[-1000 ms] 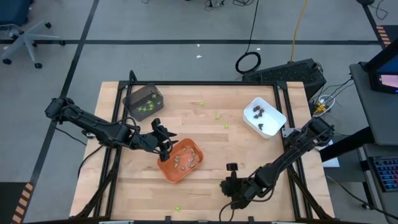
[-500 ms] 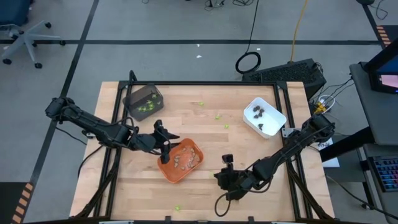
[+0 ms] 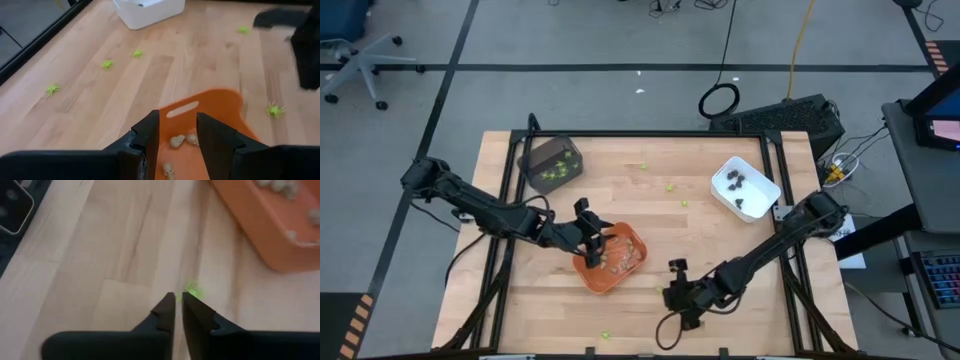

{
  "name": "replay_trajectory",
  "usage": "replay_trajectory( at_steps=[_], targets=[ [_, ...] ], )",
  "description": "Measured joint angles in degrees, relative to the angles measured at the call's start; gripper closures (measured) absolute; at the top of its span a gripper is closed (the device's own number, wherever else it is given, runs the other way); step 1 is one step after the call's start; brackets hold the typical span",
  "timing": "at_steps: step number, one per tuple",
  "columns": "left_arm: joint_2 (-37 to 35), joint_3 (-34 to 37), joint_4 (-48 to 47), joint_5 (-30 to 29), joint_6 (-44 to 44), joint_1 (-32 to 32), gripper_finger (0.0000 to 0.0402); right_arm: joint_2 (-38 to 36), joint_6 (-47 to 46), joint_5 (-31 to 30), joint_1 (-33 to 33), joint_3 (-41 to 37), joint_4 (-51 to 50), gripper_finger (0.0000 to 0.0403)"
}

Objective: Sort Halloween decoration
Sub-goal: Put the green spider toy into the black bin

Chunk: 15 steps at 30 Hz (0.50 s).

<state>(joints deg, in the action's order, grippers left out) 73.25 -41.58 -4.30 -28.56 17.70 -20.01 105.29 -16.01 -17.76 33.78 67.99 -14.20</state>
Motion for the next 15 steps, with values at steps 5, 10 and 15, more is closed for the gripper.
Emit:
replay_trajectory(
  at_steps=[5, 10, 15],
  targets=[
    [0.62, 0.0, 0.89, 0.07, -0.05, 0.0, 0.0272, 3.04, -4.14, -0.23, -1.93, 0.0, 2.78, 0.0321],
    [0.62, 0.0, 1.0, 0.14, -0.07, -0.04, 0.0272, 5.47, -9.2, 2.37, -3.68, 0.0, 3.39, 0.0254],
    [0.62, 0.0, 0.93, 0.47, -0.09, -0.03, 0.0272, 8.12, -10.73, 6.35, -4.8, 0.0, 5.83, 0.0216]
  ],
)
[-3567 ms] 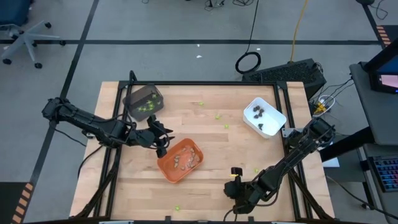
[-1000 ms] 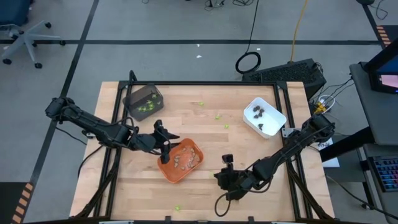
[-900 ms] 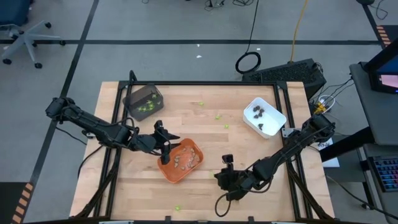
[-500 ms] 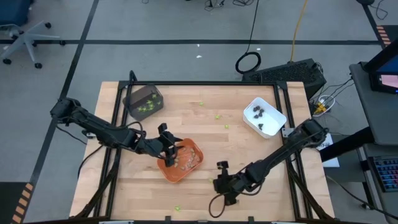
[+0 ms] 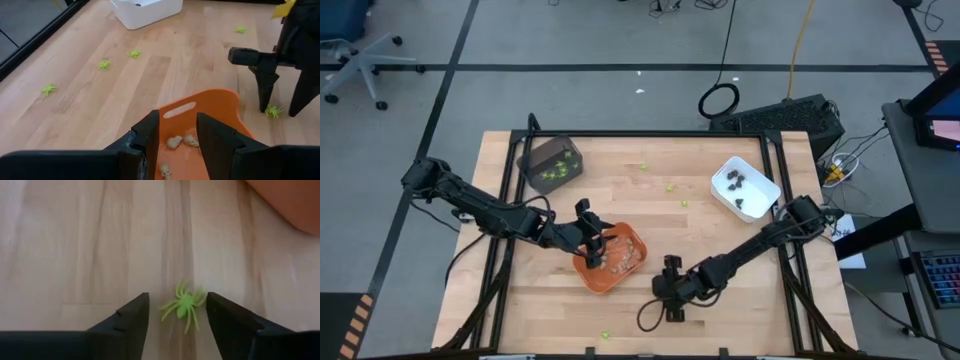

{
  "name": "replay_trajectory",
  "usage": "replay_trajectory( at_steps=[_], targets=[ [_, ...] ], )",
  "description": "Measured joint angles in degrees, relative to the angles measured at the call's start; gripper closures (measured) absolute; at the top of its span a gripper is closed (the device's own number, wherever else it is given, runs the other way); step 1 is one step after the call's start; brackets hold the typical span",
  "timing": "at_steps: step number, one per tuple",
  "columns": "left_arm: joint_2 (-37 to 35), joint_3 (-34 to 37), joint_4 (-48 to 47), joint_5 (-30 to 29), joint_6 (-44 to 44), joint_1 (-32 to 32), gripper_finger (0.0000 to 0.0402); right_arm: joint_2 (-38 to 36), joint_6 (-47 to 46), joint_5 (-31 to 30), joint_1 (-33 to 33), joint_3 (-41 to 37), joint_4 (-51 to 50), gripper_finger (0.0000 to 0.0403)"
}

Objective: Sort Halloween decoration
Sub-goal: Put the green spider toy into the black bin

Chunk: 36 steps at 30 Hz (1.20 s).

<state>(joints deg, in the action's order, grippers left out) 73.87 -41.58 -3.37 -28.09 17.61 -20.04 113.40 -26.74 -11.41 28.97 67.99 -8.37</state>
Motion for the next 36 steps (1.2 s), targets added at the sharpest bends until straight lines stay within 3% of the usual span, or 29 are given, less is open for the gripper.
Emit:
replay_trajectory(
  at_steps=[7, 21, 28, 36],
  targets=[
    [0.0, 0.0, -0.16, 0.01, -0.06, -0.01, 0.0272, 1.18, -1.38, 0.35, -0.51, 0.24, 0.4, 0.0224],
    [-0.04, 0.0, -0.16, 0.01, -1.6, 0.03, 0.0272, 1.31, -0.76, -0.89, -0.55, 0.15, -0.93, 0.0389],
    [-0.04, 0.0, -0.14, 0.01, -1.58, 0.03, 0.0272, -0.04, 1.27, -0.12, -0.42, -0.04, -0.24, 0.0397],
    [-0.07, 0.0, 0.07, 0.04, -1.44, -0.01, 0.0272, -9.14, 6.43, 3.31, 0.04, -0.15, -1.43, 0.0403]
  ],
)
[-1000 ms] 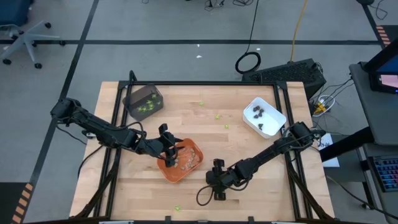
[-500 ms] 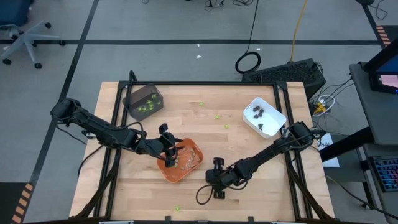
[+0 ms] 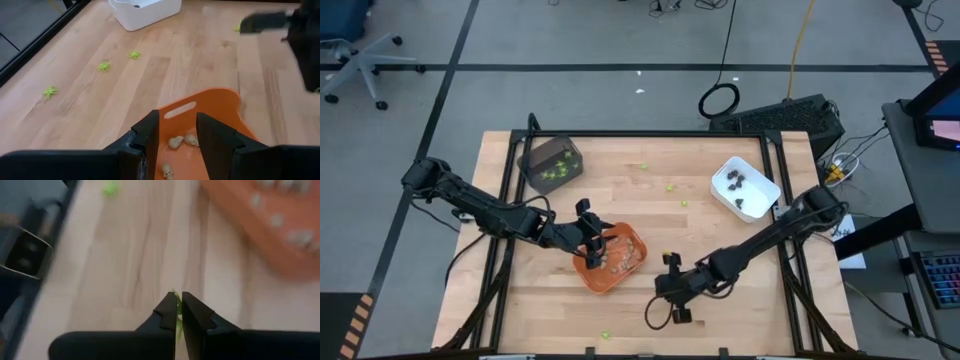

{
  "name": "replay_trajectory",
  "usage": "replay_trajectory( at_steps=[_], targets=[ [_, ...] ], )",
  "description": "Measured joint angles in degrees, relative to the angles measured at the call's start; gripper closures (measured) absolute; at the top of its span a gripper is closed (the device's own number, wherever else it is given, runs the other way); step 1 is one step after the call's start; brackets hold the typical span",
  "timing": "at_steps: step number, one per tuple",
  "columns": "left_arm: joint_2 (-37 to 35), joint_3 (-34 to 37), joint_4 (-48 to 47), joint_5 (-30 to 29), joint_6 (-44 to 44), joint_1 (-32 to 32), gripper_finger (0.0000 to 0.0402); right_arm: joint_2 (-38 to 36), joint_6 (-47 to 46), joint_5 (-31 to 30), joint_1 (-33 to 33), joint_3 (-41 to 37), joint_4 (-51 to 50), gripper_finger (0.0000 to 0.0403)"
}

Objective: Sort Halloween decoration
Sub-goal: Put the green spider toy into the black bin

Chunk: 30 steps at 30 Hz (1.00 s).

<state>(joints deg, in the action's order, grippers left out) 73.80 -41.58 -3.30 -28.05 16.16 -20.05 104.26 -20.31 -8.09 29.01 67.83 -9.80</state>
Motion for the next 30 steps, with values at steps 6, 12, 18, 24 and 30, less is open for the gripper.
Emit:
replay_trajectory(
  at_steps=[6, 12, 18, 24, 30],
  targets=[
    [0.0, 0.0, 3.64, 1.05, 0.02, -0.36, 0.0272, -3.82, 6.63, -6.12, 1.49, 0.02, 4.31, 0.0403],
    [0.0, 0.0, 7.08, 1.29, -0.67, -1.75, 0.0272, -1.94, 15.78, -16.07, 1.79, -3.47, 25.12, 0.0403],
    [0.0, 0.0, 11.14, 1.33, -1.35, -3.98, 0.0272, -2.2, 25.3, -25.56, 1.28, -4.52, 40.46, 0.0403],
    [0.69, 0.0, 18.07, 1.31, -2.47, -6.94, 0.0272, -2.29, 35.86, -29.64, 1.18, -4.52, 54.22, 0.0403],
    [4.59, 0.0, 30.86, 0.52, -7.73, -8.65, 0.0267, -2.29, 37.19, -29.55, -0.33, -4.52, 54.93, 0.0403]
  ],
)
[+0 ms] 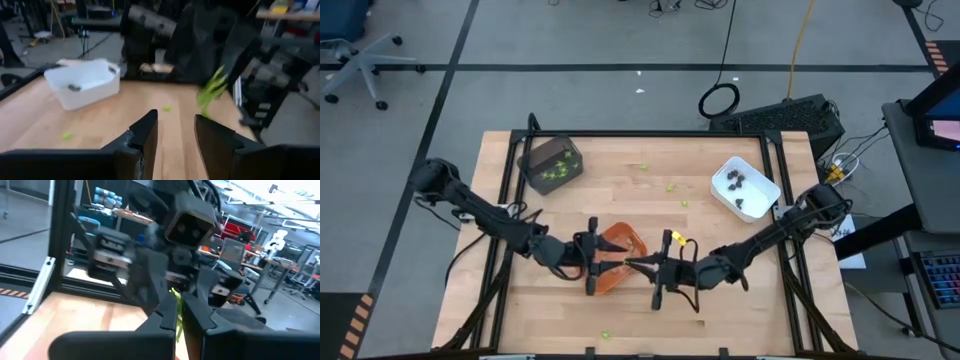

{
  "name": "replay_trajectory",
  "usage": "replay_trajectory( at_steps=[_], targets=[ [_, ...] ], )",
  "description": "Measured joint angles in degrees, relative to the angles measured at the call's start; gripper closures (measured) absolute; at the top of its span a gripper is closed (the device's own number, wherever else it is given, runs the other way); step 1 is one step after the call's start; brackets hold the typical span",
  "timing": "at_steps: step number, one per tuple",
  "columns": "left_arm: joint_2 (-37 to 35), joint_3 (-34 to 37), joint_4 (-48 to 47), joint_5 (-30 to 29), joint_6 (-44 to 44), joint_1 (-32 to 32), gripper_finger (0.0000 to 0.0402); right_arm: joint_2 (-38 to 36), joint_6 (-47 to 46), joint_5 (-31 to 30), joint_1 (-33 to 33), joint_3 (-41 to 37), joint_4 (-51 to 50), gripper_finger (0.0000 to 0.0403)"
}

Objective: Sort Halloween decoration
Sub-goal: Put the green spider toy into the black bin

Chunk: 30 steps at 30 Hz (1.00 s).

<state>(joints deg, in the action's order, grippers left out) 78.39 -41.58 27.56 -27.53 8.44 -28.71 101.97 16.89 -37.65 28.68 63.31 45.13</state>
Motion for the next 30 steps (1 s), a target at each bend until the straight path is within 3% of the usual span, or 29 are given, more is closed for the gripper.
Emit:
replay_trajectory(
  at_steps=[7, 21, 25, 30],
  targets=[
    [3.39, 0.0, 5.08, -0.15, -2.87, 0.06, 0.0246, -0.04, -0.97, 0.0, -0.95, 0.0, -0.8, 0.0403],
    [3.63, 0.0, 8.41, 1.03, -3.96, -0.31, 0.0246, -0.04, -0.95, -0.04, -1.88, 0.0, -0.84, 0.0403],
    [3.63, 0.0, 8.21, 1.07, -4.4, -0.33, 0.0264, -0.04, -1.08, -0.04, -1.89, 0.02, -0.83, 0.0403],
    [3.63, 0.0, 7.73, 1.07, -4.43, -0.29, 0.0315, -0.04, -1.18, 0.03, -2.01, 0.02, -0.83, 0.0403]
  ],
)
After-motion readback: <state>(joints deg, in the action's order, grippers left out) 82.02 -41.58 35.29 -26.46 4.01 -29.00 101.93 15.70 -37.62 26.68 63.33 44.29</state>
